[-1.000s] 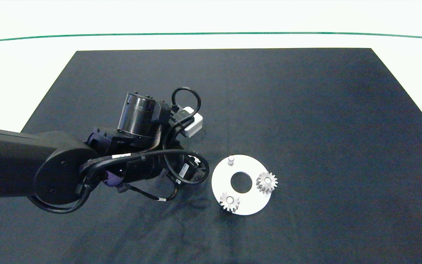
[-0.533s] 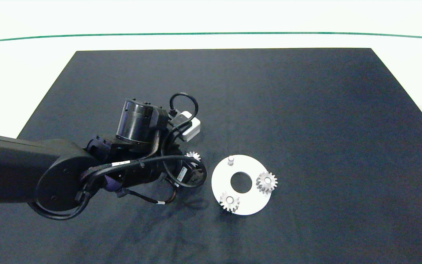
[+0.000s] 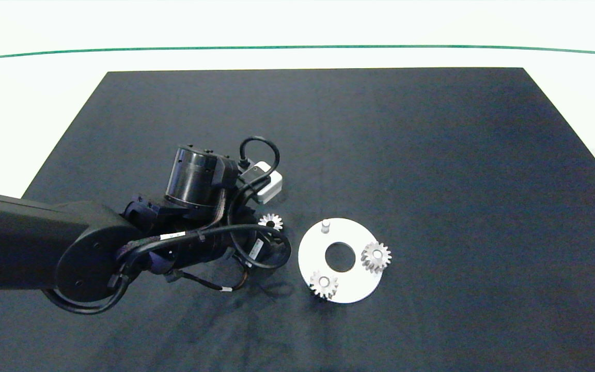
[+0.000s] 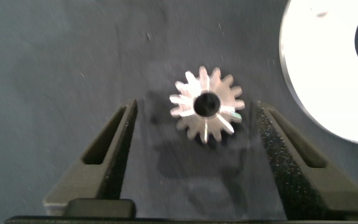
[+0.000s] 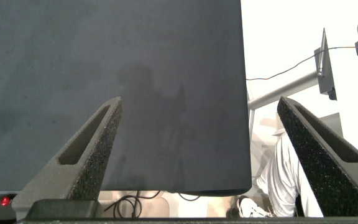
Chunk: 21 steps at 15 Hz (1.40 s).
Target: Install three planetary gears onto the carrier pins
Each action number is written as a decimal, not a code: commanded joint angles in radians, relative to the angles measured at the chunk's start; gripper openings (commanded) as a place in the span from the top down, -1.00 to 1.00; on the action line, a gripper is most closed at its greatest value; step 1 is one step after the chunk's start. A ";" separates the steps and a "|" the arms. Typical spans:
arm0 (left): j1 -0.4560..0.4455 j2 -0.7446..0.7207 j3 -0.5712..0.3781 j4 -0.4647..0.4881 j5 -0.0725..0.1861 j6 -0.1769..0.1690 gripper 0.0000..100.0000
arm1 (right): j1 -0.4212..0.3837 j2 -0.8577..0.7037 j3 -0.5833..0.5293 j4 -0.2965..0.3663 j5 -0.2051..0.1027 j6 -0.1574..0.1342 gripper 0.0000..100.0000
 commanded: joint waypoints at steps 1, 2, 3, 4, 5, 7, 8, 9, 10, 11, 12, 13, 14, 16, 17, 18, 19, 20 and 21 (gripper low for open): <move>0.000 0.025 0.006 -0.041 -0.002 0.004 -0.35 | 0.001 0.001 0.000 0.004 -0.002 -0.002 -1.00; 0.000 0.028 0.008 -0.044 -0.002 0.004 -0.32 | 0.001 0.003 0.000 0.004 -0.002 -0.002 -1.00; 0.000 0.028 0.011 -0.044 -0.002 0.007 -0.26 | 0.001 0.003 0.000 0.004 -0.002 -0.002 -1.00; 0.002 0.029 0.019 -0.045 -0.002 0.009 -0.23 | 0.001 0.001 0.001 0.004 -0.004 -0.002 -1.00; 0.002 0.031 0.022 -0.045 -0.002 0.009 -0.20 | 0.001 0.001 0.001 0.004 -0.004 -0.002 -1.00; 0.008 0.031 0.022 -0.047 -0.002 0.009 -0.11 | 0.002 0.001 0.001 0.004 -0.004 -0.002 -1.00; 0.010 0.031 0.022 -0.047 -0.002 0.010 -0.08 | 0.002 0.001 0.003 0.004 -0.002 -0.002 -1.00; 0.010 0.031 0.022 -0.051 -0.002 0.010 -0.02 | 0.002 0.001 0.001 0.004 -0.004 -0.002 -1.00; 0.010 0.031 0.022 -0.062 -0.002 0.010 0.01 | 0.002 0.001 0.003 0.004 -0.002 -0.002 -1.00; 0.010 0.031 0.023 -0.068 -0.002 0.010 0.04 | 0.002 0.001 0.003 0.004 -0.002 -0.002 -1.00; 0.010 0.031 0.025 -0.068 -0.002 0.010 0.10 | 0.002 0.001 0.003 0.004 -0.002 -0.002 -1.00; 0.010 0.029 0.025 -0.070 -0.002 0.010 0.13 | 0.001 0.001 0.001 0.004 -0.002 -0.002 -1.00; 0.010 0.029 0.026 -0.071 -0.002 0.010 0.16 | 0.001 0.001 0.001 0.004 -0.004 -0.002 -1.00; 0.010 0.029 0.031 -0.071 -0.002 0.010 0.25 | 0.001 0.001 0.001 0.004 -0.002 -0.002 -1.00; 0.010 0.029 0.031 -0.073 -0.002 0.010 0.28 | 0.001 0.001 0.001 0.004 -0.002 -0.002 -1.00; 0.010 0.029 0.031 -0.073 -0.002 0.012 0.34 | 0.001 0.001 0.001 0.004 -0.002 -0.002 -1.00; 0.010 0.029 0.031 -0.073 -0.002 0.012 0.37 | 0.001 0.001 0.001 0.004 -0.002 -0.002 -1.00; 0.010 0.029 0.031 -0.073 -0.002 0.012 0.40 | 0.001 0.001 0.001 0.004 -0.002 -0.002 -1.00; 0.008 0.029 0.031 -0.073 -0.002 0.012 0.46 | 0.001 0.001 0.001 0.004 -0.002 -0.002 -1.00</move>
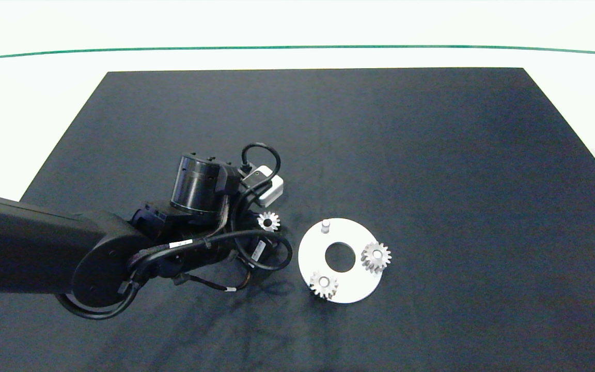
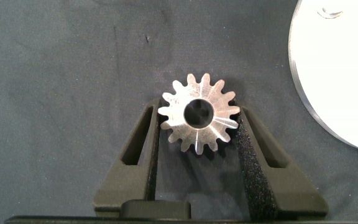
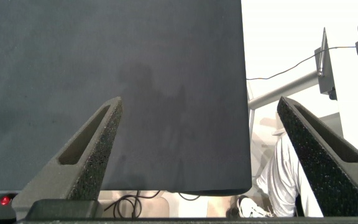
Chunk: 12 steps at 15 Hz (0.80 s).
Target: Install three planetary gears onto the carrier pins
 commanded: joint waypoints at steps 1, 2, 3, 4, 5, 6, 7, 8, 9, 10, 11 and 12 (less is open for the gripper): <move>-0.002 0.000 0.000 0.000 0.001 0.002 0.49 | 0.001 0.001 0.000 0.004 -0.004 -0.002 -1.00; -0.002 0.000 0.000 0.000 0.001 0.002 0.52 | 0.001 0.001 0.000 0.004 -0.002 -0.002 -1.00; -0.002 0.000 0.000 0.000 0.001 0.002 0.58 | 0.001 0.001 -0.002 0.004 -0.002 -0.002 -1.00; -0.002 0.000 -0.001 0.000 -0.001 0.002 0.61 | 0.001 0.001 -0.002 0.004 -0.002 -0.002 -1.00; -0.002 0.000 -0.001 0.000 -0.001 0.002 0.64 | 0.001 0.001 -0.002 0.004 -0.002 -0.002 -1.00; -0.002 -0.001 -0.001 0.000 0.001 0.002 0.70 | 0.001 0.001 -0.002 0.004 -0.002 -0.002 -1.00; -0.005 -0.007 -0.003 0.001 0.001 0.001 0.73 | 0.001 0.001 -0.002 0.004 -0.002 -0.002 -1.00; -0.008 -0.014 -0.006 0.001 0.001 0.002 0.74 | 0.001 0.001 -0.002 0.004 -0.002 -0.002 -1.00; -0.012 -0.020 -0.010 0.003 0.002 0.001 0.74 | 0.001 0.001 -0.002 0.004 -0.002 -0.002 -1.00; -0.028 -0.035 -0.017 0.003 0.002 0.002 0.74 | 0.001 0.001 0.000 0.004 -0.002 -0.002 -1.00; -0.048 -0.052 -0.027 0.009 0.004 0.001 0.74 | 0.001 0.001 0.000 0.004 -0.002 -0.002 -1.00; -0.060 -0.055 -0.032 0.009 0.005 0.001 0.74 | 0.001 0.001 0.000 0.004 -0.002 -0.002 -1.00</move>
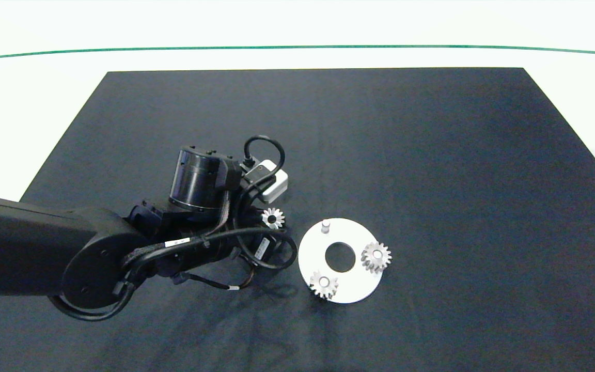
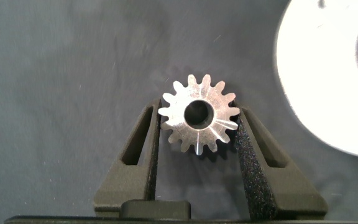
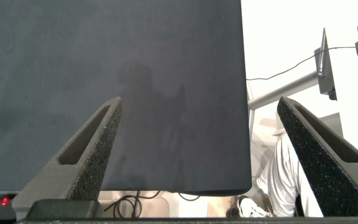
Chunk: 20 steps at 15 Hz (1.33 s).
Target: Install three planetary gears onto the carrier pins
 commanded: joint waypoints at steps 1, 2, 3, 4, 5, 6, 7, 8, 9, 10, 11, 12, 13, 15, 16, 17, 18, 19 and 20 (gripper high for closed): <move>-0.053 -0.037 -0.018 -0.001 0.006 -0.001 0.74 | 0.001 0.001 0.000 0.004 -0.002 -0.002 -1.00; -0.079 -0.046 -0.016 0.000 0.007 -0.002 0.74 | 0.001 0.001 0.000 0.004 -0.002 -0.002 -1.00; -0.104 -0.048 -0.011 0.000 0.012 -0.004 0.74 | 0.001 0.001 -0.001 0.004 -0.002 -0.002 -1.00; -0.128 -0.046 -0.011 0.002 0.012 -0.005 0.74 | -0.001 0.001 -0.001 0.004 -0.002 -0.002 -1.00; -0.153 -0.036 -0.021 0.000 0.013 -0.005 0.74 | -0.001 0.001 0.000 0.004 -0.002 -0.002 -1.00; -0.156 -0.026 -0.030 0.000 0.027 -0.005 0.74 | -0.003 0.001 0.000 0.004 -0.002 -0.002 -1.00; -0.168 -0.002 -0.054 0.000 0.040 -0.004 0.74 | -0.001 0.000 -0.001 0.004 -0.002 -0.002 -1.00; -0.173 0.012 -0.070 0.000 0.040 -0.004 0.74 | -0.001 -0.003 -0.001 0.004 -0.002 -0.002 -1.00; -0.174 0.030 -0.087 0.002 0.040 -0.005 0.74 | -0.001 -0.003 -0.001 0.004 -0.002 -0.002 -1.00; -0.177 0.041 -0.100 0.002 0.040 -0.005 0.74 | -0.001 -0.002 -0.001 0.004 -0.002 -0.002 -1.00; -0.180 0.053 -0.110 0.002 0.041 -0.005 0.74 | -0.001 0.000 -0.001 0.004 -0.002 -0.002 -1.00; -0.179 0.064 -0.117 0.002 0.041 -0.005 0.74 | -0.001 -0.002 -0.001 0.004 -0.002 -0.002 -1.00; -0.179 0.076 -0.128 0.002 0.041 -0.005 0.74 | -0.001 -0.002 -0.001 0.004 -0.002 -0.002 -1.00; -0.179 0.095 -0.146 0.002 0.041 -0.005 0.74 | -0.001 0.001 0.000 0.004 -0.002 -0.002 -1.00; -0.179 0.106 -0.157 0.002 0.041 -0.004 0.74 | -0.001 0.001 0.000 0.004 -0.002 -0.002 -1.00; -0.177 0.113 -0.163 0.002 0.041 -0.004 0.74 | 0.001 -0.002 0.000 0.004 -0.002 -0.002 -1.00; -0.176 0.115 -0.165 0.000 0.041 -0.004 0.74 | 0.001 -0.002 0.000 0.004 -0.002 -0.002 -1.00; -0.176 0.122 -0.168 0.000 0.041 -0.004 0.74 | 0.001 -0.005 0.000 0.004 -0.002 -0.002 -1.00; -0.176 0.124 -0.169 0.000 0.041 -0.004 0.74 | 0.001 -0.002 0.000 0.004 -0.002 -0.002 -1.00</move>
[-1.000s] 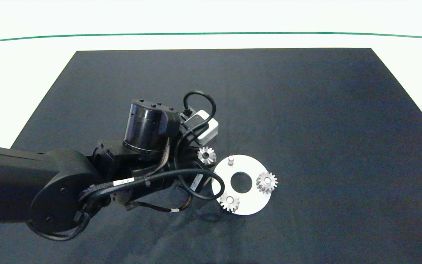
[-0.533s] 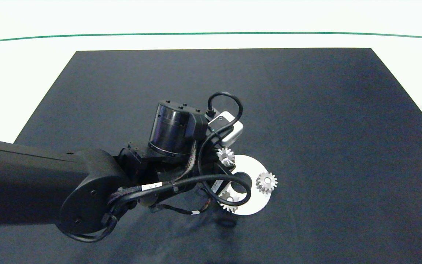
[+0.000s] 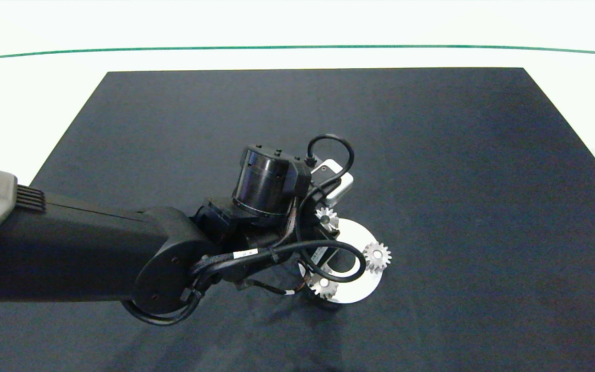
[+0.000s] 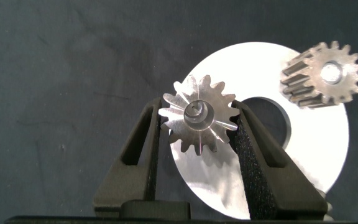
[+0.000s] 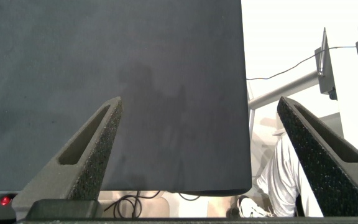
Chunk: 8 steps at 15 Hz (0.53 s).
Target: Install three planetary gears onto the carrier pins
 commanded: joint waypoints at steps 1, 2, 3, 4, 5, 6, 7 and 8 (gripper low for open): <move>0.002 0.019 -0.009 0.000 0.001 0.002 0.74 | 0.001 0.002 0.000 0.004 -0.002 -0.002 -1.00; 0.002 0.020 -0.009 -0.001 0.001 0.002 0.74 | 0.001 0.002 0.001 0.004 -0.002 -0.002 -1.00; 0.002 0.020 -0.009 0.000 0.001 0.002 0.74 | 0.001 0.002 0.001 0.004 -0.002 -0.002 -1.00; 0.002 0.020 -0.011 0.000 0.001 0.002 0.74 | 0.001 0.002 0.001 0.004 -0.002 -0.002 -1.00; -0.001 0.020 -0.016 0.000 0.001 0.002 0.74 | 0.001 0.002 0.000 0.004 -0.002 -0.002 -1.00; -0.001 0.022 -0.020 0.000 0.001 0.002 0.74 | 0.001 0.003 0.000 0.004 -0.001 -0.002 -1.00; -0.001 0.026 -0.020 0.000 0.001 0.002 0.74 | 0.001 0.002 0.000 0.004 -0.001 -0.002 -1.00; -0.001 0.028 -0.019 0.000 0.001 0.002 0.74 | 0.001 0.002 0.000 0.004 -0.001 -0.002 -1.00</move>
